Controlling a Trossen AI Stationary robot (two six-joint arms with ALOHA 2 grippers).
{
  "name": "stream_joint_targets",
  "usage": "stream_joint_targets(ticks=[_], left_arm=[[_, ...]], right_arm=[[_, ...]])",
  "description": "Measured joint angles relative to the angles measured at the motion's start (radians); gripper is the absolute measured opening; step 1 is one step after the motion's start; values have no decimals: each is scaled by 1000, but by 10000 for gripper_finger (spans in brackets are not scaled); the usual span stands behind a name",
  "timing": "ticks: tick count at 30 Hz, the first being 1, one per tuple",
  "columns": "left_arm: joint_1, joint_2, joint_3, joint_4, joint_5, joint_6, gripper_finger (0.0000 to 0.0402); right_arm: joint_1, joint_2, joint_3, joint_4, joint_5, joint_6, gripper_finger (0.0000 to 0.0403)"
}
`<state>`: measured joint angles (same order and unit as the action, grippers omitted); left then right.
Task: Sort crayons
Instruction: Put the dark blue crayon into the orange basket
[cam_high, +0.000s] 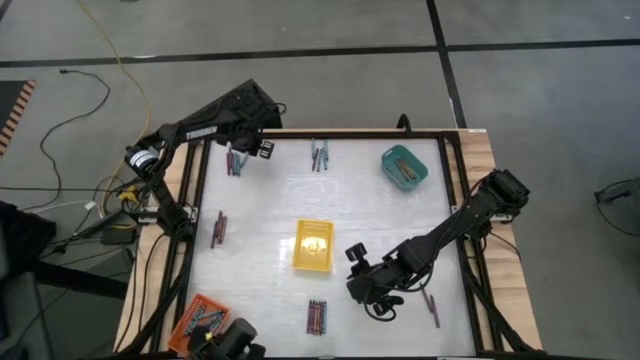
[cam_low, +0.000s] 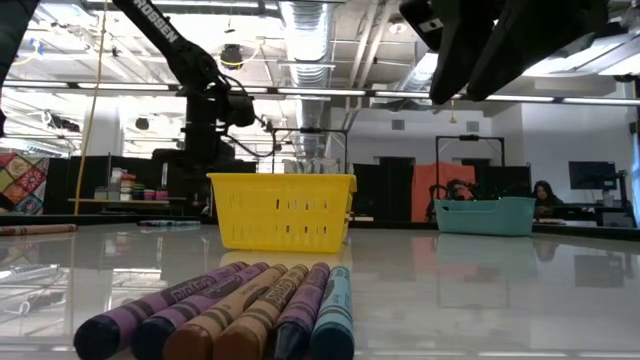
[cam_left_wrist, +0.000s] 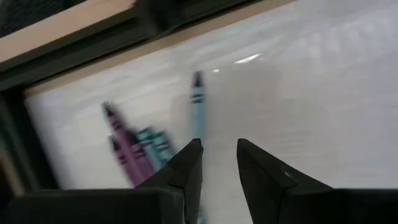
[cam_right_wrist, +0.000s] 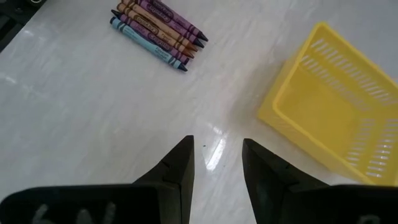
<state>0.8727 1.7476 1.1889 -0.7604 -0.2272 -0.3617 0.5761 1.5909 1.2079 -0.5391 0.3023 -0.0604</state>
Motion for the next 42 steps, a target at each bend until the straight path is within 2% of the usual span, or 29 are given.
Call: stream_joint_targets(ticks=[6, 9, 16, 23, 33, 42], left_arm=[[14, 5, -10, 9, 8, 10, 91], [17, 5, -30, 23, 46, 25, 91], [26, 5, -93, 60, 24, 42, 91], [32, 5, -126, 123, 59, 61, 91], [54, 5, -130, 127, 51, 82, 91], [72, 21, -130, 120, 119, 100, 91]], right_arm=[[4, 0, 0, -6, -17, 8, 132], [7, 0, 0, -6, -17, 9, 132], [16, 0, 0, -6, -17, 13, 132], [18, 0, 0, -5, -17, 12, 132], [18, 0, 0, 2, -17, 15, 132], [18, 0, 0, 2, -16, 18, 132]])
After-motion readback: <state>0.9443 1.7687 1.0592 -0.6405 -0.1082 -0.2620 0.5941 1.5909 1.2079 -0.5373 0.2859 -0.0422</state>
